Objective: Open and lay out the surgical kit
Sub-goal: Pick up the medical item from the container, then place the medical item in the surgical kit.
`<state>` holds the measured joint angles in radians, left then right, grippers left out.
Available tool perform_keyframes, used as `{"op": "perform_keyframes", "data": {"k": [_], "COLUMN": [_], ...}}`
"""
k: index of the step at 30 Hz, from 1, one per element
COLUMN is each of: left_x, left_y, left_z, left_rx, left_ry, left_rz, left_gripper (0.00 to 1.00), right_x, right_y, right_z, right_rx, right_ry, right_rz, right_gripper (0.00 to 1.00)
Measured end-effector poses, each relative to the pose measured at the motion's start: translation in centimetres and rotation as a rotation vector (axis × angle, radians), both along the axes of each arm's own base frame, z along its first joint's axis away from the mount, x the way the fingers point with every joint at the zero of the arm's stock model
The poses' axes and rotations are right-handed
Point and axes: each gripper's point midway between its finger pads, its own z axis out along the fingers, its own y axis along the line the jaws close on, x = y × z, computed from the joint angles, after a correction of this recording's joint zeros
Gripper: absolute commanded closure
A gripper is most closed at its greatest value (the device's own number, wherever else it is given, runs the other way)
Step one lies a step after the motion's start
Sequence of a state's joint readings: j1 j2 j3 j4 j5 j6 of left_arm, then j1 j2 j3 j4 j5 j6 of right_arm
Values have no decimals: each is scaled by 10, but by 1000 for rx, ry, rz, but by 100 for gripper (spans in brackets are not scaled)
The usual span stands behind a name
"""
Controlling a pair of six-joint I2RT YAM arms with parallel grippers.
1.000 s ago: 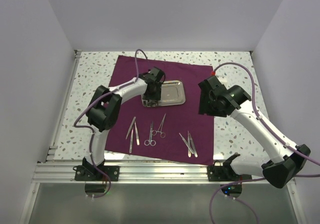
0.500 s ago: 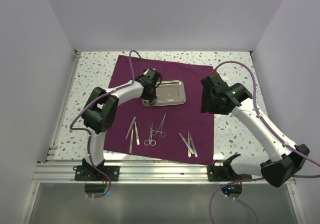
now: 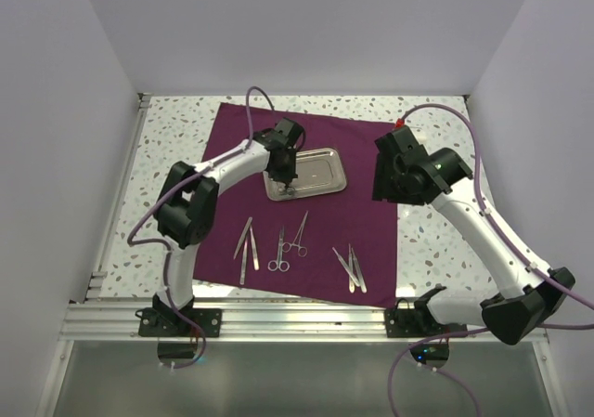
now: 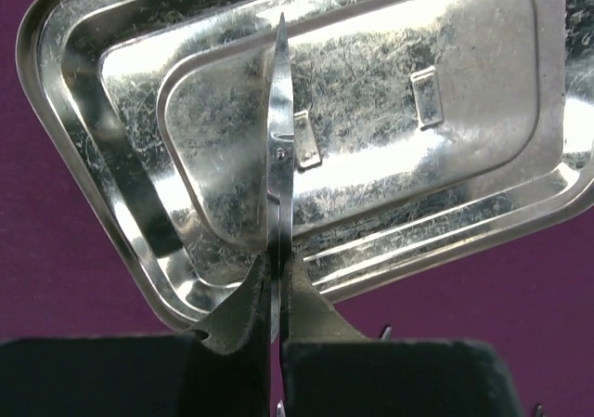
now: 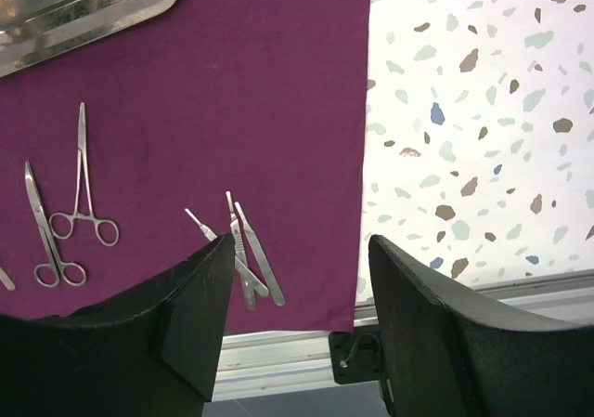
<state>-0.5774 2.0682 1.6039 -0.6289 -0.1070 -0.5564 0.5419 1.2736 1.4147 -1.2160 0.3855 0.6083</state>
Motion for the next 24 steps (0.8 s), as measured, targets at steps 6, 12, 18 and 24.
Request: {"op": "perform_keyframes", "data": {"k": [6,12,18,24], "left_x": [-22,-90,-162,-189], "left_y": [4,-1,-40,-44], "left_z": [9,23,35,23], "left_rx": [7,1,-30,19], "left_ry": [24,61,83,116], "left_rz": [-9,-17,-56,28], "left_gripper": [100,100,80,13], "right_x": [-1,-2,-6,-27], "right_y": [-1,-2,-4,-9], "right_z": [3,6,12,15], "right_rx": [6,1,4,50], "right_ry": [-10,-16,-36,-62], "right_rz": [1,23,57,98], "right_gripper": [37,37,30,2]}}
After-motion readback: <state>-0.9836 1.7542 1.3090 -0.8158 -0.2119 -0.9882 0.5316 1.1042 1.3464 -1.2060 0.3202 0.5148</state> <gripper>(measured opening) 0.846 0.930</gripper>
